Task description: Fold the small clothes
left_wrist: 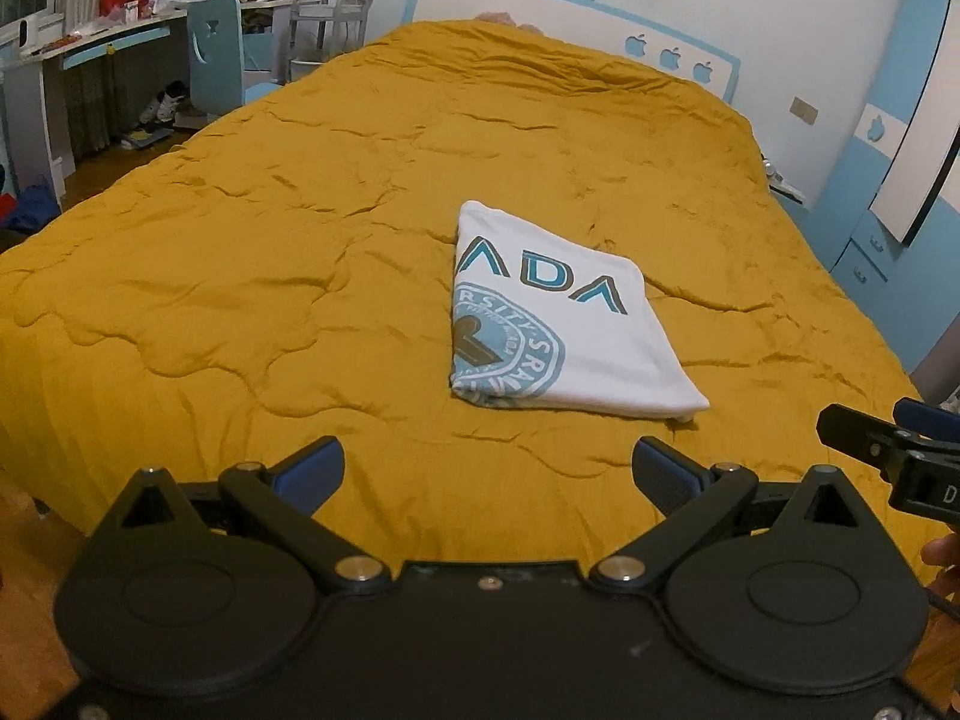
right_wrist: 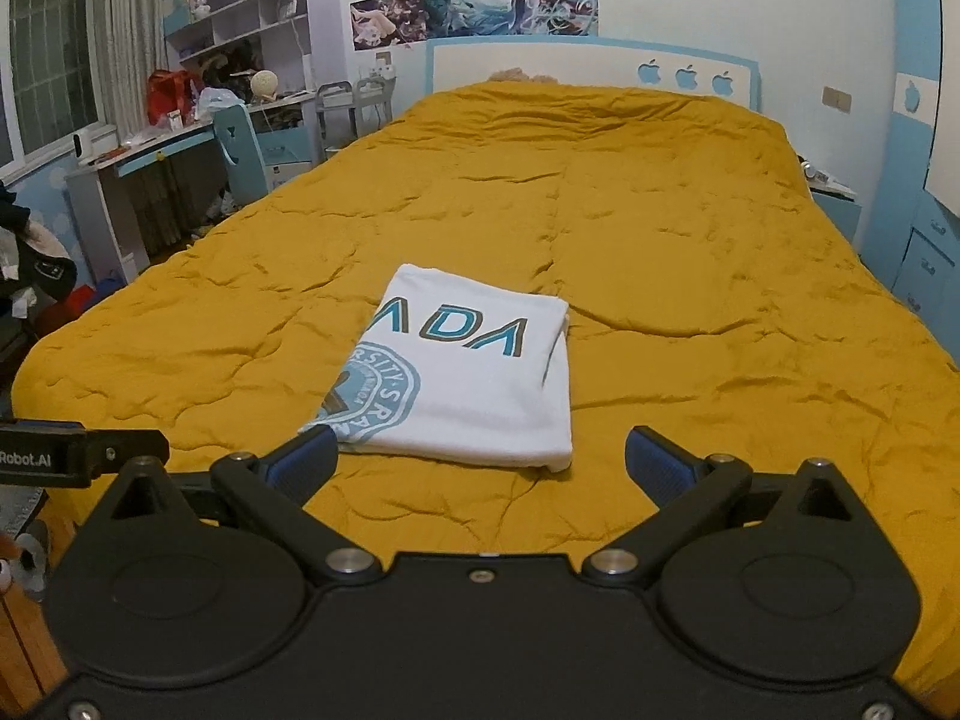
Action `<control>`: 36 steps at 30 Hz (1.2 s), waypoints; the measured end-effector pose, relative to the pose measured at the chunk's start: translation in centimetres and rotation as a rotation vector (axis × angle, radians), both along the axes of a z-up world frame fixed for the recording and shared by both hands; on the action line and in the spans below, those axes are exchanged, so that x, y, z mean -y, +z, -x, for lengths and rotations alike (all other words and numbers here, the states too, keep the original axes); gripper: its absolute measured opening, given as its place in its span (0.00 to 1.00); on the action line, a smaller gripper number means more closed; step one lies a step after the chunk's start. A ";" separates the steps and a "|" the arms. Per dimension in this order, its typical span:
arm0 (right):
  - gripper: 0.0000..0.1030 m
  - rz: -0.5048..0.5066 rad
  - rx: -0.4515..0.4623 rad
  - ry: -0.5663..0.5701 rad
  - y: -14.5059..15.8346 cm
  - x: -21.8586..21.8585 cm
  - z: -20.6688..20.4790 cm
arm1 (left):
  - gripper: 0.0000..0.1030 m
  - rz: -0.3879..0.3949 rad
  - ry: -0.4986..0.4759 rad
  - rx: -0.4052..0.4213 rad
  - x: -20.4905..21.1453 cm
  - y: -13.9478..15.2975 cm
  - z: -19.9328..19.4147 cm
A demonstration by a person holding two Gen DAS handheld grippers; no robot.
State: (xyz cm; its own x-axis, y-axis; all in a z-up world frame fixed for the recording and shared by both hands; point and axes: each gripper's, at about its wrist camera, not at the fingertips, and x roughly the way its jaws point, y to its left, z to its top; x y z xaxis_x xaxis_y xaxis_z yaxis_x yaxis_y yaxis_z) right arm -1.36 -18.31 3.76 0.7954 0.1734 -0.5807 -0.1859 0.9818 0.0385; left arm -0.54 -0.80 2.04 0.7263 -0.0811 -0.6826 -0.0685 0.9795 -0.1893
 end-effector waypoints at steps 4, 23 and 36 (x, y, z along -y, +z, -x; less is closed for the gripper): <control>1.00 0.008 -0.012 0.005 -0.2 -0.1 0.5 | 1.00 0.001 -0.006 0.003 0.3 0.2 0.9; 1.00 0.009 0.002 -0.022 0.6 0.3 2.1 | 1.00 0.005 -0.028 -0.006 1.1 0.7 1.7; 1.00 0.022 -0.006 -0.031 0.5 0.4 1.7 | 1.00 -0.024 -0.007 -0.051 1.4 0.4 0.8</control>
State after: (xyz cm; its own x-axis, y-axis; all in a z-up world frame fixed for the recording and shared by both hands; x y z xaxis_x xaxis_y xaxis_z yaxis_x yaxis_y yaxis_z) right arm -3.03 -18.68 4.28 0.7969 0.1360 -0.5886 -0.1551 0.9877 0.0182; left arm -1.33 -2.19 2.40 0.6904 -0.0687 -0.7202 -0.0709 0.9843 -0.1618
